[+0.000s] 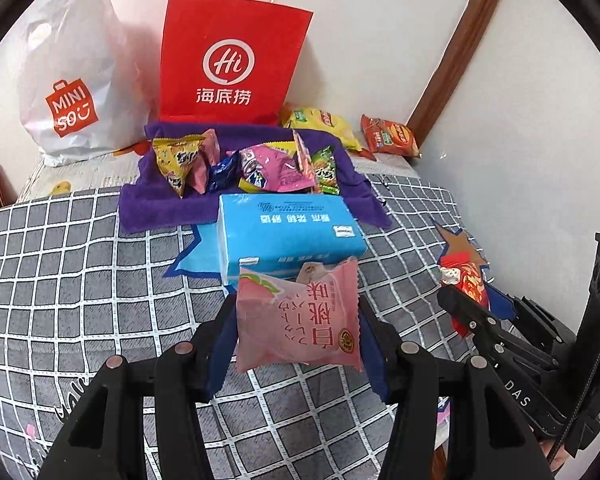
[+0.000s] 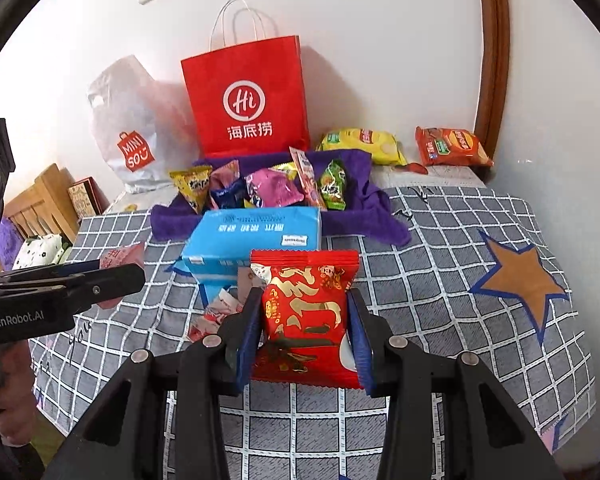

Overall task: Organize snacks
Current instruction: 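Lift both packets and carry them toward the purple towel, then lower the red packet and pink bag onto the purple towel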

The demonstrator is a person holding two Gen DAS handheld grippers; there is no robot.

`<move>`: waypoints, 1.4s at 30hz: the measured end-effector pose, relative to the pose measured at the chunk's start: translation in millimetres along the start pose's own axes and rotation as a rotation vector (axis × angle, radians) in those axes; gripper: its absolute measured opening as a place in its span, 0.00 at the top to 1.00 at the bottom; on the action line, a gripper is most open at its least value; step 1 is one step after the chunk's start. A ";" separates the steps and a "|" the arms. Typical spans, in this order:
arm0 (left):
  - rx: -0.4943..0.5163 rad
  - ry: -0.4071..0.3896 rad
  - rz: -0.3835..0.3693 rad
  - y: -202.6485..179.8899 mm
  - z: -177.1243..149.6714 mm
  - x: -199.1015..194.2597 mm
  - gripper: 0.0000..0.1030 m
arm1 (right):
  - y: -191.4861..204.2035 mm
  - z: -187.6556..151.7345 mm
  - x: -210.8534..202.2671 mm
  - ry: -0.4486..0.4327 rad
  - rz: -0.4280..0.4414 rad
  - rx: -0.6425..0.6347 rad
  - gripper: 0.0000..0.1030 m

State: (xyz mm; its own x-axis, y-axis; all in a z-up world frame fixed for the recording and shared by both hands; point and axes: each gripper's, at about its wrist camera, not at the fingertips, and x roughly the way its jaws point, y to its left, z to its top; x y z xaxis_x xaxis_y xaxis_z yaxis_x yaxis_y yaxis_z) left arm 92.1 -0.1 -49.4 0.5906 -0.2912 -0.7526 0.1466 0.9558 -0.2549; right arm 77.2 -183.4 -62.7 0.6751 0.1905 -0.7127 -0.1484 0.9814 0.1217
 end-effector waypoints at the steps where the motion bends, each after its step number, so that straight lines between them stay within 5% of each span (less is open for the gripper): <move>1: 0.004 -0.003 -0.002 -1.0 0.7 -0.9 0.48 | -0.4 1.1 -0.8 -0.001 0.001 0.003 0.61; 42: 0.009 -0.047 0.016 14.0 53.2 11.7 0.48 | 15.9 56.1 25.1 -0.020 0.049 -0.037 0.61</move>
State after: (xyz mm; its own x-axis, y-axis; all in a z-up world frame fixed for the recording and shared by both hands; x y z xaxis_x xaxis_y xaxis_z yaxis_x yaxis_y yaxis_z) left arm 143.3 12.0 -29.5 0.6294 -0.2734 -0.7274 0.1432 0.9608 -0.2372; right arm 132.3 -161.8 -40.0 0.6809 0.2390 -0.6923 -0.2079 0.9694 0.1303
